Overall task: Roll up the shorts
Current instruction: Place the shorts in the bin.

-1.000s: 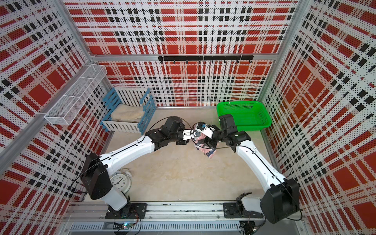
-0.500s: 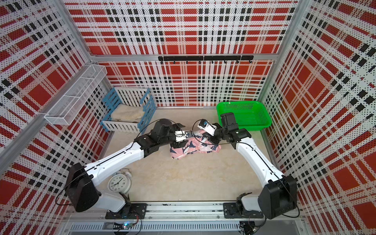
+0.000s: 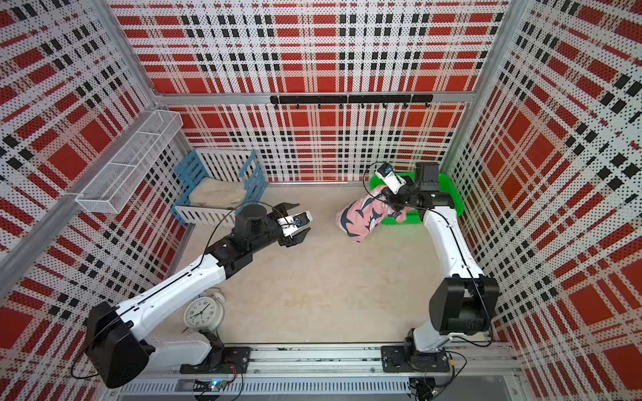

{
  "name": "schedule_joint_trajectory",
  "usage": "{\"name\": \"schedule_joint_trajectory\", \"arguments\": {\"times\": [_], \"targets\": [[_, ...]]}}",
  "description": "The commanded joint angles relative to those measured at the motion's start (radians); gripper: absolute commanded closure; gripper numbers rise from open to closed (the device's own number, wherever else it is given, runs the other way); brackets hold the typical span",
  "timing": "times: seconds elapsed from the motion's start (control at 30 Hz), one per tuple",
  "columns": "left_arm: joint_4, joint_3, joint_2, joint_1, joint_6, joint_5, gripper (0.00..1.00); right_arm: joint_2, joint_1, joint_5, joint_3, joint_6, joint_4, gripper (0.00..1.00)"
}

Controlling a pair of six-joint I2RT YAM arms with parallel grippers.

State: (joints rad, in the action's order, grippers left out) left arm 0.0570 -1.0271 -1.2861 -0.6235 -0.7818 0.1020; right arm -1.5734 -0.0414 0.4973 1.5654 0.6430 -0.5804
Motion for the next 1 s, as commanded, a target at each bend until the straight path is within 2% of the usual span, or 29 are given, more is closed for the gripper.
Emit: {"name": "schedule_joint_trajectory", "arguments": {"times": [0.0, 0.27, 0.53, 0.63, 0.8, 0.97], "targets": [[-0.028, 0.015, -0.008, -0.005, 0.026, 0.027, 0.14, -0.022, -0.048, 0.093, 0.090, 0.006, 0.027, 1.00], [0.001, 0.007, -0.036, -0.012, 0.028, 0.021, 0.15, -0.138, -0.176, 0.189, 0.251, 0.012, 0.041, 1.00], [0.049, 0.006, -0.049, -0.043, 0.052, -0.015, 0.14, -0.323, -0.277, 0.263, 0.378, 0.018, 0.086, 1.00], [0.064, 0.016, -0.045, -0.067, 0.071, -0.048, 0.15, -0.421, -0.293, 0.273, 0.458, 0.019, 0.072, 1.00], [0.075, 0.039, -0.029, -0.108, 0.109, -0.098, 0.15, -0.548, -0.311, 0.281, 0.550, -0.057, 0.131, 1.00], [0.076, 0.050, -0.032, -0.135, 0.133, -0.127, 0.15, -0.646, -0.313, 0.349, 0.605, -0.115, 0.157, 1.00]]}}
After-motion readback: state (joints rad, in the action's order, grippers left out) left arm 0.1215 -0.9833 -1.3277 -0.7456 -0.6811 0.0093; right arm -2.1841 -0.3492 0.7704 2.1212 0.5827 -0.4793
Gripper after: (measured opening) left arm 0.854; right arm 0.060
